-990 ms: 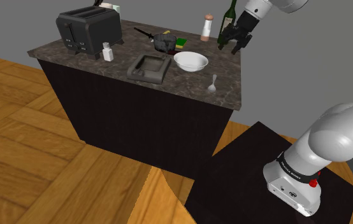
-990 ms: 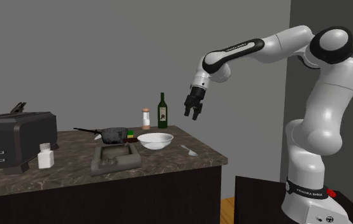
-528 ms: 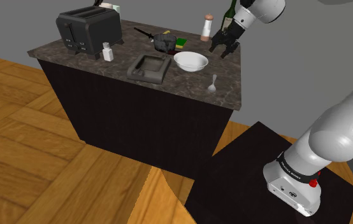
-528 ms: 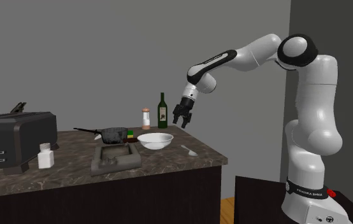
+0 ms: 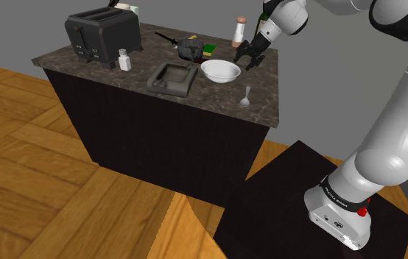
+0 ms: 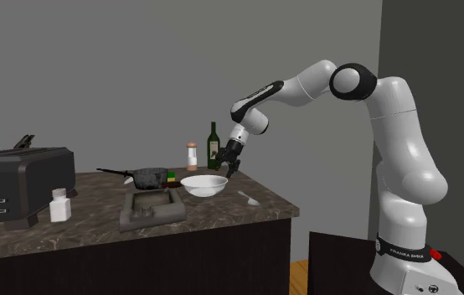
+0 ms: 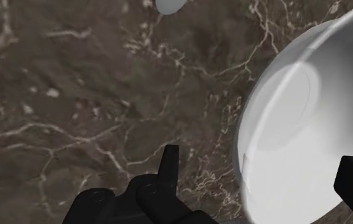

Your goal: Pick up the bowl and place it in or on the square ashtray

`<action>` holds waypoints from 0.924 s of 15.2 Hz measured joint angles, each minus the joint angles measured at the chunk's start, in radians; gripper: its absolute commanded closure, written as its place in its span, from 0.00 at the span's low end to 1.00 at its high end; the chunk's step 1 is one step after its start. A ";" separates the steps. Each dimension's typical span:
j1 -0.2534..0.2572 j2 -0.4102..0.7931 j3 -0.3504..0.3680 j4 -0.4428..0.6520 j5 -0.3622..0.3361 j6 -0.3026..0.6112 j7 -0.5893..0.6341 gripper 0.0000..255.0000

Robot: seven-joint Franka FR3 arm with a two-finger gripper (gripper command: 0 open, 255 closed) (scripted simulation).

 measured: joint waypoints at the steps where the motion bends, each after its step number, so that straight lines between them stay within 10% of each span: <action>1: 0.000 0.012 0.003 0.006 0.008 0.004 -0.003 0.00; 13: 0.012 0.060 0.024 -0.003 0.048 0.061 -0.024 0.00; 14: 0.012 0.060 0.024 -0.003 0.048 0.061 -0.024 1.00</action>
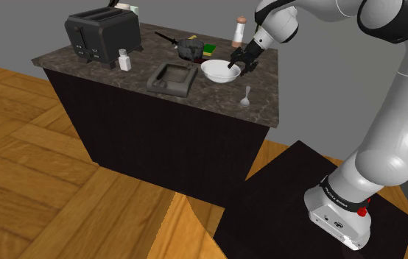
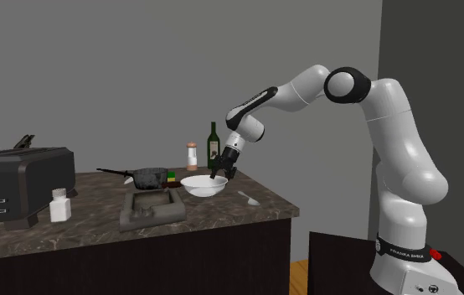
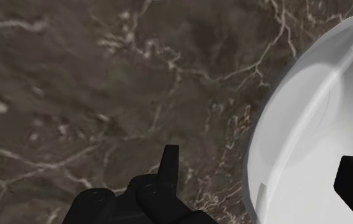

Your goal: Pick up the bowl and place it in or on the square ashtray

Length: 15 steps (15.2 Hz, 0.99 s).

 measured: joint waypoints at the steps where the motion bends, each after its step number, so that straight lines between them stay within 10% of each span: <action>1: 0.000 0.000 0.000 0.000 0.000 0.000 0.000 1.00; 15: 0.002 -0.021 -0.006 0.023 -0.024 -0.033 0.033 1.00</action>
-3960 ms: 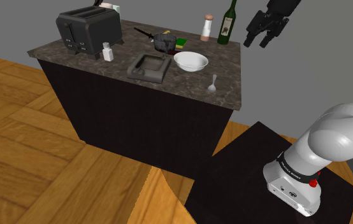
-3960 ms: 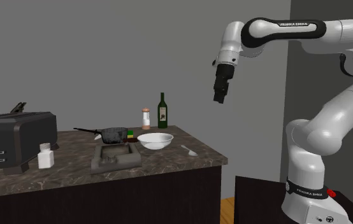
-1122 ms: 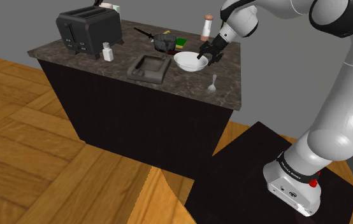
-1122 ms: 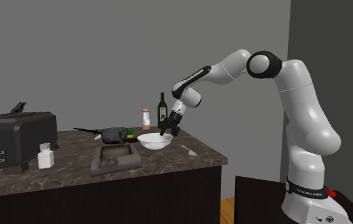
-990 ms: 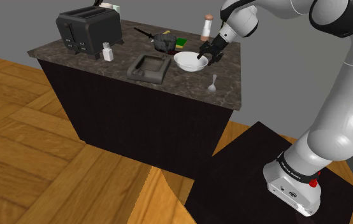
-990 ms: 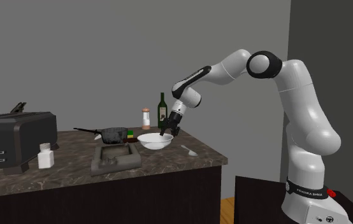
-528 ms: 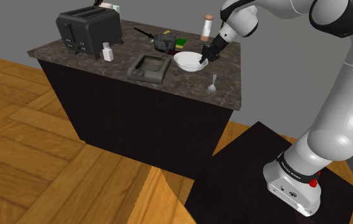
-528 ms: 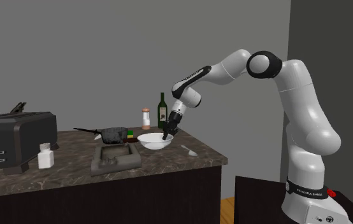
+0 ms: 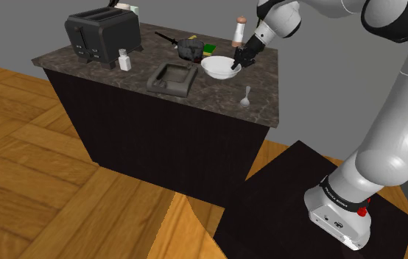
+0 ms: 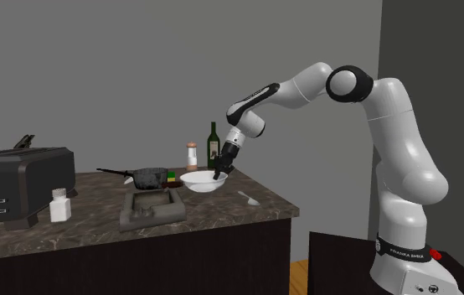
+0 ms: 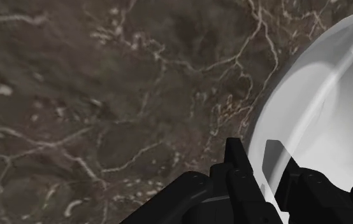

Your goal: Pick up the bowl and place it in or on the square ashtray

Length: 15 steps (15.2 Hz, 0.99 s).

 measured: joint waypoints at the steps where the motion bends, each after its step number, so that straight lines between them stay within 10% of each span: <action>1: 0.001 -0.007 -0.001 0.002 -0.006 -0.007 0.007 1.00; 15: 0.001 -0.065 -0.018 0.104 -0.074 -0.134 0.110 1.00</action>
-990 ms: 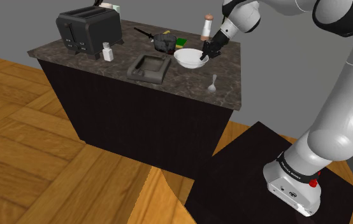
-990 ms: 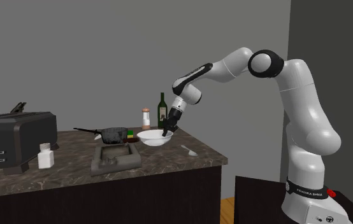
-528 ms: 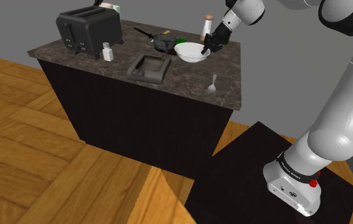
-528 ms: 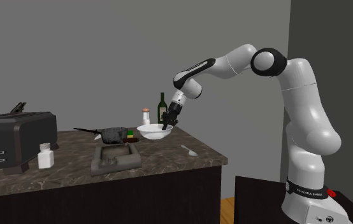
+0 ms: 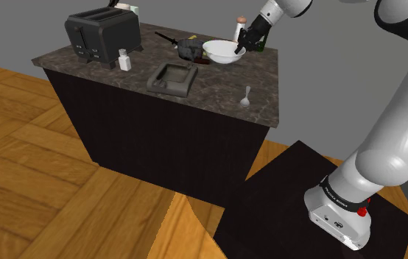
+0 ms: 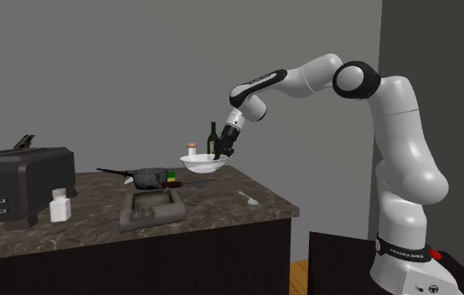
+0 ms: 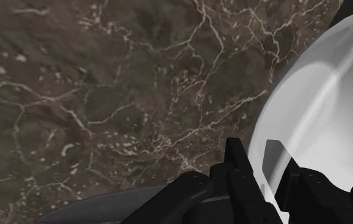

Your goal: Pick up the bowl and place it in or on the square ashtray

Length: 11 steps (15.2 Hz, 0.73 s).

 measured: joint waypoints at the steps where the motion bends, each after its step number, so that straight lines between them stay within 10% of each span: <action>1: 0.000 -0.003 -0.001 0.007 -0.004 -0.008 0.007 1.00; 11: 0.085 0.041 0.055 0.104 -0.020 0.025 0.162 1.00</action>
